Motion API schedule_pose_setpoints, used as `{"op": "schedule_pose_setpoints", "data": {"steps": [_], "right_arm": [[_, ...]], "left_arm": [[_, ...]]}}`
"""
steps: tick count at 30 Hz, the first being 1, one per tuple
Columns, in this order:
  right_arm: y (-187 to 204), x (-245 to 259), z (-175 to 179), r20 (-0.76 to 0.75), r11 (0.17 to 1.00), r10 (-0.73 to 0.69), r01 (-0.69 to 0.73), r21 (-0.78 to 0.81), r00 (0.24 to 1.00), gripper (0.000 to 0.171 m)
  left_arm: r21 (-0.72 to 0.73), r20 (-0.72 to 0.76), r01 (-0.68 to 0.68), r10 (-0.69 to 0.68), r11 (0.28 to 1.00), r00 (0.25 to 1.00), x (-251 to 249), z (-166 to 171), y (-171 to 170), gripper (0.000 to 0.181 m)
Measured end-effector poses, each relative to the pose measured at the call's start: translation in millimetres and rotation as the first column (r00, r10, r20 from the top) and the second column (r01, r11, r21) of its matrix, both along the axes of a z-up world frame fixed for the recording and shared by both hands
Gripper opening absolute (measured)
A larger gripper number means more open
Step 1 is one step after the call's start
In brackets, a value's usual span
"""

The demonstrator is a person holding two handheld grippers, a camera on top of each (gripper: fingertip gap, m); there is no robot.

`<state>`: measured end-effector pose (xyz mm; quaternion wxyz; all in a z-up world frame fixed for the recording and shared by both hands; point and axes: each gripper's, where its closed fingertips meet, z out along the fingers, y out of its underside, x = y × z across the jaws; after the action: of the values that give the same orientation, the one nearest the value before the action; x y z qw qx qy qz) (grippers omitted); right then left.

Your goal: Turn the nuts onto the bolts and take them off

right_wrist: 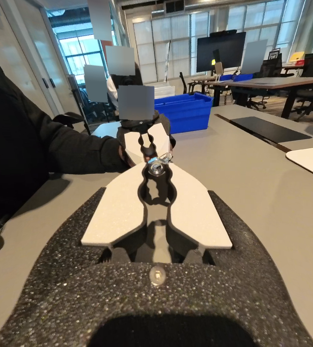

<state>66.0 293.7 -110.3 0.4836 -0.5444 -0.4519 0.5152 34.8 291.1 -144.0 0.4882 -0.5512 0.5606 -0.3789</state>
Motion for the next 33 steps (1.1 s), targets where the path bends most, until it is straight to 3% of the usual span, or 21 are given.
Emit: {"op": "schedule_pose_setpoints", "data": {"steps": [8, 33], "right_arm": [[7.2, 5.7, 10.1, -0.079, 0.999, -0.017, 0.013, -0.051, 0.997, 0.017], [9.5, 1.6, 6.5, -0.063, 0.996, -0.008, 0.002, -0.087, 0.998, 0.017]], "left_arm": [[0.039, -0.036, -0.018, 0.019, 0.999, 0.999, -1.1, -0.9, 0.9, 0.016], [0.027, -0.065, 0.01, -0.008, 1.0, 0.998, 2.7, -7.9, -3.7, 0.016]]}}
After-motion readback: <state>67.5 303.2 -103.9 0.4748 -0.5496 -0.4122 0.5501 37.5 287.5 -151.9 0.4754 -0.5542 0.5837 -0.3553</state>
